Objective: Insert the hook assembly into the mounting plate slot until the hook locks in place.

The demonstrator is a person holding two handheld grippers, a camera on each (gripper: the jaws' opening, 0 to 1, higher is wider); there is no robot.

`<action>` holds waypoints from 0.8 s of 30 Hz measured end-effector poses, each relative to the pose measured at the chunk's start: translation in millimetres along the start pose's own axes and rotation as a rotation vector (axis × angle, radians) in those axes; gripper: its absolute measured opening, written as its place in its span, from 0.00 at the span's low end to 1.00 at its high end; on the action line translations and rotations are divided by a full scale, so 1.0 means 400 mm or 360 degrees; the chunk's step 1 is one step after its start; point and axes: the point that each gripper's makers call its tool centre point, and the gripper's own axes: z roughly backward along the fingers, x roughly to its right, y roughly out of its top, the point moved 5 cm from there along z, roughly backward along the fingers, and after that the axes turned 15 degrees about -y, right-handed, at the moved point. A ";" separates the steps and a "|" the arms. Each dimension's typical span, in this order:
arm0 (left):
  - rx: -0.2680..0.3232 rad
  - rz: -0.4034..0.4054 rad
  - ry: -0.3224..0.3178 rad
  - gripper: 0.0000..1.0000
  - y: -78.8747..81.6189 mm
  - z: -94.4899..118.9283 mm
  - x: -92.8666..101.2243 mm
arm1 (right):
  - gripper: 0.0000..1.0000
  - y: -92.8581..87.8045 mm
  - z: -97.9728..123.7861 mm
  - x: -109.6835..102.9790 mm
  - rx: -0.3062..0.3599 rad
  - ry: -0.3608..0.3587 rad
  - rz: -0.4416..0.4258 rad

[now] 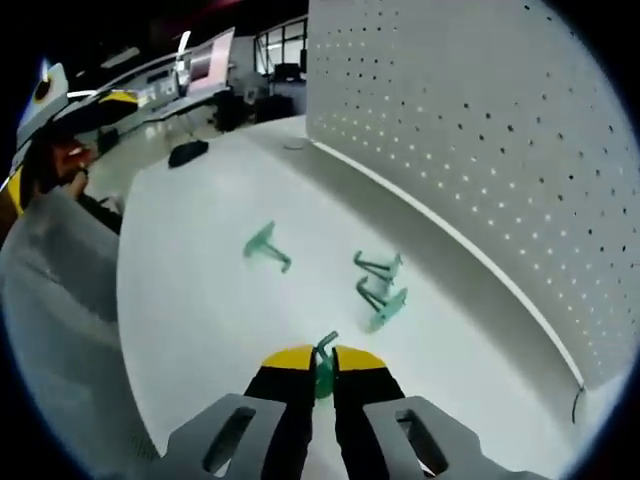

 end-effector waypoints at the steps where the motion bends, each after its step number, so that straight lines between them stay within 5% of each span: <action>1: -0.0001 0.0001 0.0000 0.71 0.000 -0.001 0.000 | 0.03 0.001 0.000 -0.001 0.0002 0.0004 0.0003; 24: -0.0010 0.0001 -0.0015 0.70 0.000 -0.005 0.006 | 0.01 0.027 0.049 0.020 0.0138 0.0012 -0.0044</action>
